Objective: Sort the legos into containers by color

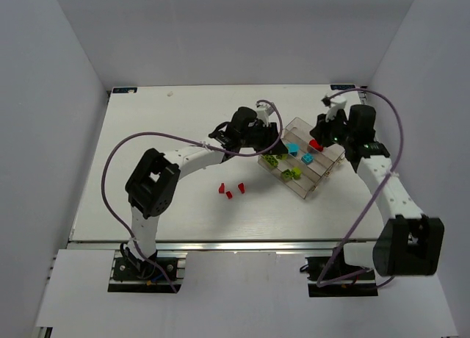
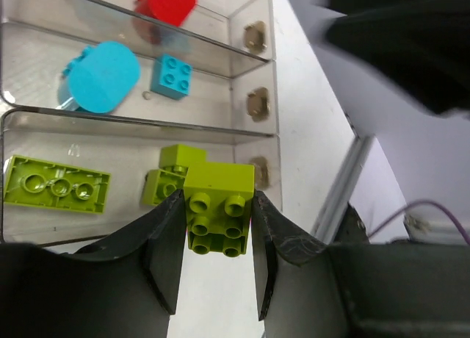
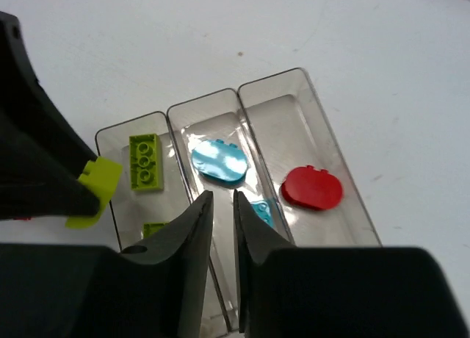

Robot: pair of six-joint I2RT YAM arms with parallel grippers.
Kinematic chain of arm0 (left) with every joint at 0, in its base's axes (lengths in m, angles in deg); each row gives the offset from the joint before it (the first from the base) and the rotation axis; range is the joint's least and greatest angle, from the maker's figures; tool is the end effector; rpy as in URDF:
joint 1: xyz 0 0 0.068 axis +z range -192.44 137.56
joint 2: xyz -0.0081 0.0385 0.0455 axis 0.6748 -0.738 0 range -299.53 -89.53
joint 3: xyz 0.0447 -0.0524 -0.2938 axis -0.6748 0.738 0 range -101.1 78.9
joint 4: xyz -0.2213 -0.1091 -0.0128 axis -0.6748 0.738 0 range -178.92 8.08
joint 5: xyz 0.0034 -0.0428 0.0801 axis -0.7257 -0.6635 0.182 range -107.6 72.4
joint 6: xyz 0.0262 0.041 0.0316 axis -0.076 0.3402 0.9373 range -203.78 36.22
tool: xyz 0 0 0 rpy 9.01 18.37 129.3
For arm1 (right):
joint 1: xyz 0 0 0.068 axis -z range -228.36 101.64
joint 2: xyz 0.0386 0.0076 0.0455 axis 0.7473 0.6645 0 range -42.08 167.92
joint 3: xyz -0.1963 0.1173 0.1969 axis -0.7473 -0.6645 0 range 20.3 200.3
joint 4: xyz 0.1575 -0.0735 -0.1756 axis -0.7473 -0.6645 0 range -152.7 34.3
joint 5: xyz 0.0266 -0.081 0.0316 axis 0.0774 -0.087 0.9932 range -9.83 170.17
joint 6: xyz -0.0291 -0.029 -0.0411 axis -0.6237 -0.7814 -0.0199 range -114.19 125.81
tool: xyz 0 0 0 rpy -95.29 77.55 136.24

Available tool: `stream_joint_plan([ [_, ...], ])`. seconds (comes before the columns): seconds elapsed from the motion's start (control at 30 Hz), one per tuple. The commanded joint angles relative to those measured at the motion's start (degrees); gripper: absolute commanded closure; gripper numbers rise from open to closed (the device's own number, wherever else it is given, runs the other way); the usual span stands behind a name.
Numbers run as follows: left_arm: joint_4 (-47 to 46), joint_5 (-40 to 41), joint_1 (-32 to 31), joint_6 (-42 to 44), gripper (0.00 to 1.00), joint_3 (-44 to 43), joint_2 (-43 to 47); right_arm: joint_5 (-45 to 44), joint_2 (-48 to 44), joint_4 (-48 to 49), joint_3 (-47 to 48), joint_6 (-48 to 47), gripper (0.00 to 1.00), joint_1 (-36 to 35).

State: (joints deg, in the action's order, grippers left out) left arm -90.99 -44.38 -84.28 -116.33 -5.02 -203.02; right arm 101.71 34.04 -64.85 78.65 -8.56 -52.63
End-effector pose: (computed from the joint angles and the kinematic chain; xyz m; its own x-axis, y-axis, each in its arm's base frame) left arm 0.3339 -0.3241 0.2707 -0.7706 0.0450 -0.6358 0.5678 0.5016 -0.6527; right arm 0.2849 0.0367 0.3347 -0.3393 -0.2569 -0.9049 -0.4954 0.8666 -0.0602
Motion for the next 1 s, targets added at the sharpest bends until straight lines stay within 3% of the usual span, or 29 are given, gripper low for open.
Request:
stream_joint_plan([
  [0.0, 1.7, 9.9, -1.2, -4.1, 1.0, -2.3, -0.8, -1.6, -8.7, 8.4, -4.2, 11.1, 0.8, 2.4],
  [0.07, 3.9, 13.6, -1.7, -3.9, 1.0, -3.5, -2.6, -0.9, -14.2, 13.8, -8.3, 13.0, 0.86, 3.7],
  [0.13, 6.1, 16.6, -2.3, -3.0, 1.0, -6.1, -4.1, -0.7, -18.6, 16.3, -12.3, 13.9, 0.85, 6.4],
  [0.27, 9.5, 19.7, -4.1, -1.1, 0.99, -10.1, -7.3, 1.5, -22.0, 19.2, -15.5, 17.4, 0.61, 9.0],
  [0.37, 11.1, 20.9, -4.6, -0.8, 0.77, -11.7, -8.7, 3.9, -21.6, 19.1, -15.4, 18.9, 0.58, 10.9],
  [0.4, 11.6, 21.2, -4.6, -0.8, 0.54, -11.9, -8.8, 4.7, -21.5, 19.2, -15.5, 19.2, 0.57, 11.5],
  [0.43, 11.6, 21.3, -4.6, -0.5, 0.48, -12.1, -8.9, 5.1, -21.5, 19.3, -15.6, 19.4, 0.56, 11.9],
  [0.5, 12.1, 21.4, -5.2, -0.1, 0.4, -12.5, -8.9, 6.3, -21.4, 19.4, -15.8, 19.7, 0.55, 12.5],
  [0.6, 12.3, 21.2, -5.2, 0.1, 0.37, -13.3, -8.4, 8.8, -21.3, 19.4, -16.2, 19.7, 0.52, 13.1],
  [0.67, 12.3, 20.5, -5.2, 0.6, 0.34, -13.7, -8.0, 10.7, -21.3, 19.7, -16.4, 18.5, 0.4, 13.5],
  [0.73, 12.7, 20.0, -5.2, 0.7, 0.34, -14.8, -7.0, 18.8, -21.3, 20.4, -17.1, 14.7, 0.25, 13.7],
  [0.77, 12.6, 19.8, -5.2, 0.7, 0.36, -15.0, -6.5, 22.4, -21.4, 20.6, -17.5, 12.5, 0.22, 13.7],
  [0.8, 12.4, 19.5, -5.2, 0.8, 0.39, -15.0, -5.8, 32.1, -21.4, 21.1, -18.3, 11.1, 0.22, 13.6],
  [0.83, 12.2, 19.1, -5.2, 1.2, 0.45, -14.8, -3.9, 37.9, -21.3, 20.5, -18.4, 6.4, 0.28, 13.6],
  [0.87, 11.8, 18.8, -5.2, 1.3, 0.65, -14.6, -2.7, 47.5, -21.0, 19.5, -18.5, 3.9, 0.34, 13.4],
  [0.97, 12.3, 16.7, -3.5, 1.7, 1.0, -11.8, 3.7, 58.7, -20.1, 13.8, -19.1, -7.3, 0.6, 13.1],
])
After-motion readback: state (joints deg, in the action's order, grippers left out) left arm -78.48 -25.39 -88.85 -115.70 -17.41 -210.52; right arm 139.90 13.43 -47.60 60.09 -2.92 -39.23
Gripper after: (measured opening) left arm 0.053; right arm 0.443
